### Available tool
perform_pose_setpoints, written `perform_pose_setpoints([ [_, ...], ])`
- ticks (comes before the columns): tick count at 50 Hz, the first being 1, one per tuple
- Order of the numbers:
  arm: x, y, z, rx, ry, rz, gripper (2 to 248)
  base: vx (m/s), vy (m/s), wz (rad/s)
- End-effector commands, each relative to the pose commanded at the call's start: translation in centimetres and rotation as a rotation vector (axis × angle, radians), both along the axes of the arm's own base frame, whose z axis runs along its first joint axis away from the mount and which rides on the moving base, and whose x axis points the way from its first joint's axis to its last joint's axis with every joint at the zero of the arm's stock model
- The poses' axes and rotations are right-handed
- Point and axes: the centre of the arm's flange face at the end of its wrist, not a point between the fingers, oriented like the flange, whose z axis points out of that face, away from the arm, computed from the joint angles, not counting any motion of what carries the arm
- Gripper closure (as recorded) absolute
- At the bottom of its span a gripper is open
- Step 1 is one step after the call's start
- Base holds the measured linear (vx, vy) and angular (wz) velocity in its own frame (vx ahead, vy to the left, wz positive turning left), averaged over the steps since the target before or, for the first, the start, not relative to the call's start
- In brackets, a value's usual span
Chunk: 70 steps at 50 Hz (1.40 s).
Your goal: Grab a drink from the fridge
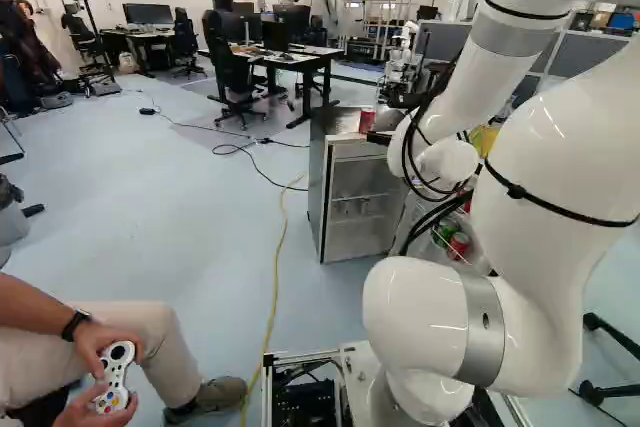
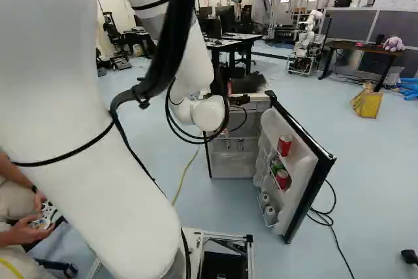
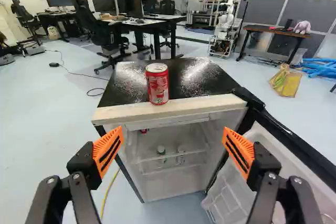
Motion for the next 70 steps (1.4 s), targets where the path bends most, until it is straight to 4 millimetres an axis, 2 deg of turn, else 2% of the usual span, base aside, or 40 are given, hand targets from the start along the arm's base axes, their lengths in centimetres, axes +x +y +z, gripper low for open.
perform_pose_setpoints([
  [23,-0.2,-2.3,2.3,-0.024,-0.042,-0.055,3,0.000,0.000,0.000],
  [70,-0.6,-9.7,5.8,-0.015,0.016,-0.282,3,0.000,0.000,0.000],
])
